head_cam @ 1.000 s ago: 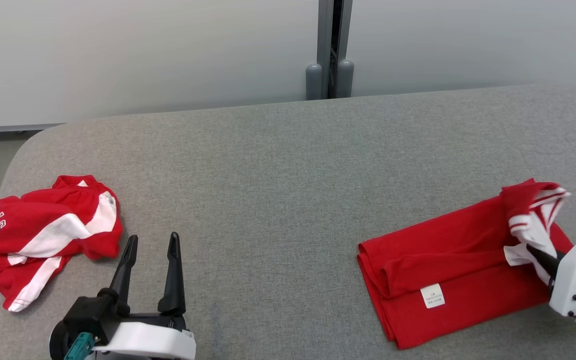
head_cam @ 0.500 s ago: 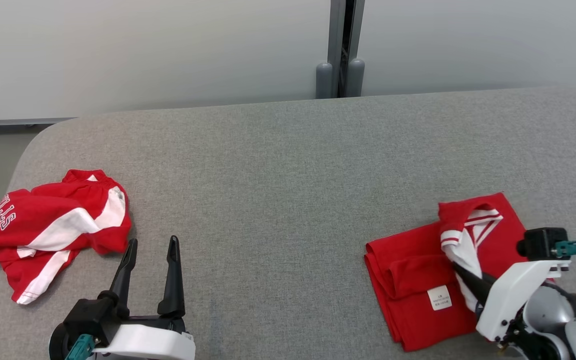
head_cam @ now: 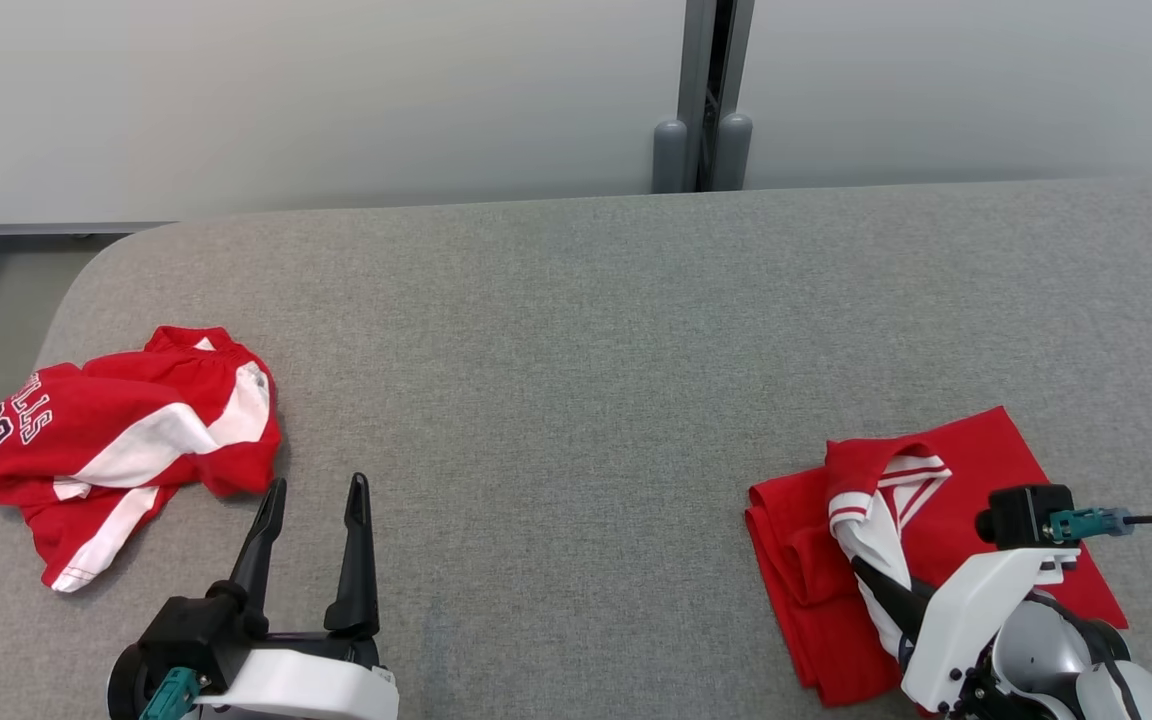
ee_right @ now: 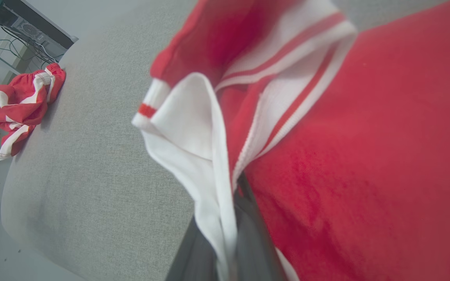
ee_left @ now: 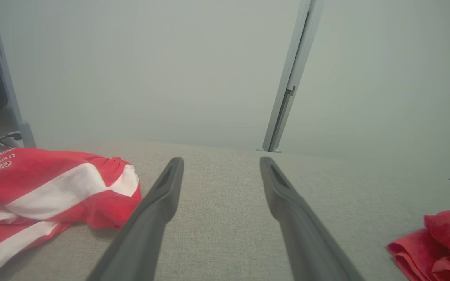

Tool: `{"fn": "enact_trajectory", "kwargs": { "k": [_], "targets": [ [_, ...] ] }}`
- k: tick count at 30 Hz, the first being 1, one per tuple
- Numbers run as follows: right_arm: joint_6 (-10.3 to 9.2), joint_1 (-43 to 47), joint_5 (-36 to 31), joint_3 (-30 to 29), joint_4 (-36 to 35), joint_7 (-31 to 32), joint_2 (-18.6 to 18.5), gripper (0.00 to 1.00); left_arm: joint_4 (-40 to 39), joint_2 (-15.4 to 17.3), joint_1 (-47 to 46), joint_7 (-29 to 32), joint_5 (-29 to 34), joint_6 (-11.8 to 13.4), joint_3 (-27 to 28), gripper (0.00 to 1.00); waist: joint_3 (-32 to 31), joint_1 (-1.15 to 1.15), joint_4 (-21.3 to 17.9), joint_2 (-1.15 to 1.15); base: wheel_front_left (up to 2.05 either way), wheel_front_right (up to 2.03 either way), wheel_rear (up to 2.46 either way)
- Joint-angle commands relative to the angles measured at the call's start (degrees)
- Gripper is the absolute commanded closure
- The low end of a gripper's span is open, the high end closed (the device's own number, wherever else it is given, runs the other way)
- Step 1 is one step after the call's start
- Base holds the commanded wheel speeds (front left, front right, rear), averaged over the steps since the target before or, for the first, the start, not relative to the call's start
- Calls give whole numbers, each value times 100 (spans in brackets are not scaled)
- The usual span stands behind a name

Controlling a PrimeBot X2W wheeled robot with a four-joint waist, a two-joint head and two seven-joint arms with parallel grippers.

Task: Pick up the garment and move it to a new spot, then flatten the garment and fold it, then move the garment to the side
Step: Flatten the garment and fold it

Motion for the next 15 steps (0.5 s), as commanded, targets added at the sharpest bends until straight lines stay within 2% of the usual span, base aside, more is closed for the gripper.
{"fn": "enact_trajectory", "kwargs": {
  "k": [1, 2, 3, 4, 15],
  "targets": [
    [0, -5, -22, -21, 41, -47, -2, 100, 18, 22, -68, -14, -13, -2, 11, 0, 17, 0, 23, 0, 0, 0, 0],
    [0, -25, -80, -63, 79, -92, -3, 68, 17, 20, -74, -14, -17, 1, 9, 0, 28, 0, 38, 0, 0, 0, 0],
    [0, -43, -109, -87, 117, -117, 7, 3, 19, 21, -77, -14, -18, 4, 10, 0, 38, 0, 52, 0, 0, 0, 0],
    [0, -51, -123, -116, 158, -128, 29, 0, 22, 21, -77, -14, -17, 10, 13, 0, 45, 0, 66, 0, 0, 0, 0],
    [0, -144, 32, 342, -314, -199, 169, 0, 72, 20, -104, -14, 31, -48, -29, 0, 73, 0, 232, 0, 0, 0, 0]
  ]
}}
